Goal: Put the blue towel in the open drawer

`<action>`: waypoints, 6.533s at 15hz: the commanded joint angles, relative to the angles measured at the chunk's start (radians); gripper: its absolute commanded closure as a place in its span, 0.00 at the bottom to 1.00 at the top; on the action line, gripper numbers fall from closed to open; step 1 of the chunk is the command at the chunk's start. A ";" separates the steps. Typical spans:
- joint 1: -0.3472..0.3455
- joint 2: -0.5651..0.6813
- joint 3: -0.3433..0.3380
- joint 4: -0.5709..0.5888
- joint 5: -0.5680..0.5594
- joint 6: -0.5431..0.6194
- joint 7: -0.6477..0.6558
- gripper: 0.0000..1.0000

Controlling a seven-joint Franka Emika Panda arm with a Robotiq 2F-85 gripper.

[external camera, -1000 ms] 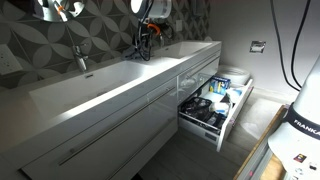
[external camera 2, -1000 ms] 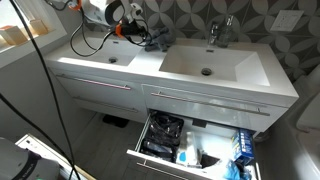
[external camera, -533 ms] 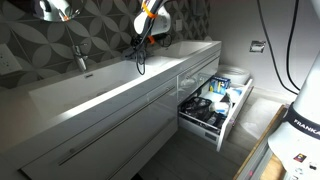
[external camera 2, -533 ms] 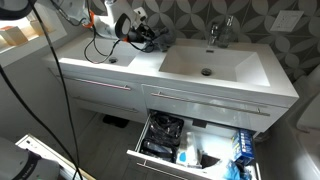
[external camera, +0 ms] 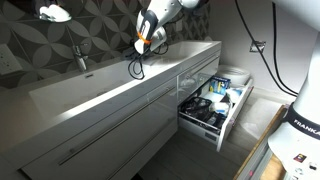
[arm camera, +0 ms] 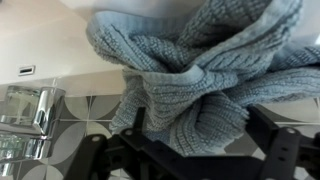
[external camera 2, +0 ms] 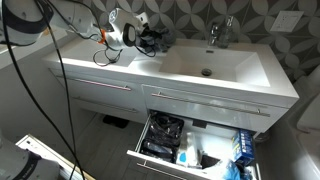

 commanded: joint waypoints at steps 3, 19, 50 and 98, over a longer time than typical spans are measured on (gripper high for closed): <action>0.092 0.249 -0.236 0.206 0.104 -0.072 0.205 0.25; 0.150 0.122 -0.279 0.158 -0.060 -0.324 0.325 0.94; 0.495 -0.081 -0.688 -0.883 -0.009 -0.326 0.573 0.94; -0.458 0.176 0.039 -0.456 0.061 -0.152 -0.045 0.94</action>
